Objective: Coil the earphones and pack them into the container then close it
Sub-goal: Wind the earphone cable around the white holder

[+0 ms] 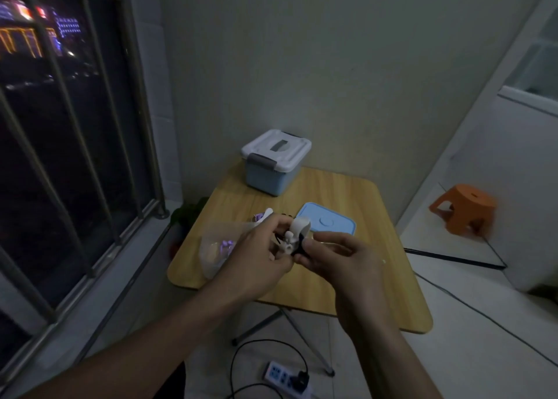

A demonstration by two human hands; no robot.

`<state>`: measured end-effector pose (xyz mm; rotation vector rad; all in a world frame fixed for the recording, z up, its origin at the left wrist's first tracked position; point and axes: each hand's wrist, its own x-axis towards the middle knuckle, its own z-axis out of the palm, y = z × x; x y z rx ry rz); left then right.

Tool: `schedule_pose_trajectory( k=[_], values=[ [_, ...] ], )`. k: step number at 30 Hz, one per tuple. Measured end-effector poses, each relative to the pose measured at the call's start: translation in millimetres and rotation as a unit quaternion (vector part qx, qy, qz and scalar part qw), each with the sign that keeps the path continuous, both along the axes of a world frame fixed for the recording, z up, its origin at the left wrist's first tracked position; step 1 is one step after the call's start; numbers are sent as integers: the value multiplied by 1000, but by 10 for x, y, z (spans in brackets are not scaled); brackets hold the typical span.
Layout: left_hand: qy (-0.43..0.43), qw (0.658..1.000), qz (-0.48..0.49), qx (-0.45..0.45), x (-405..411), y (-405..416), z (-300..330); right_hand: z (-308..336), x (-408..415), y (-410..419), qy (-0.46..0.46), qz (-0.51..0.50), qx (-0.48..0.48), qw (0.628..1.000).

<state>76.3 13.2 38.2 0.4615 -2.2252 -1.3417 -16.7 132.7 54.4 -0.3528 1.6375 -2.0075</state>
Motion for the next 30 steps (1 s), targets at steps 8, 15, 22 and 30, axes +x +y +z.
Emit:
schedule_pose_trajectory(
  k=[8, 15, 22, 30],
  values=[
    [-28, 996, 44, -68, -26, -315, -73, -74, -120, -366, 52, 41, 30, 997],
    [-70, 993, 67, -71, -36, -722, -27, -117, -184, -774, 10, 93, 41, 995],
    [-128, 988, 83, -16, -39, -1045, -148, -269, -246, -1186, 21, 98, 95, 990],
    [-226, 967, 112, -34, -109, -1319, -488, -683, -359, -1488, 114, 129, 190, 967]
  ],
)
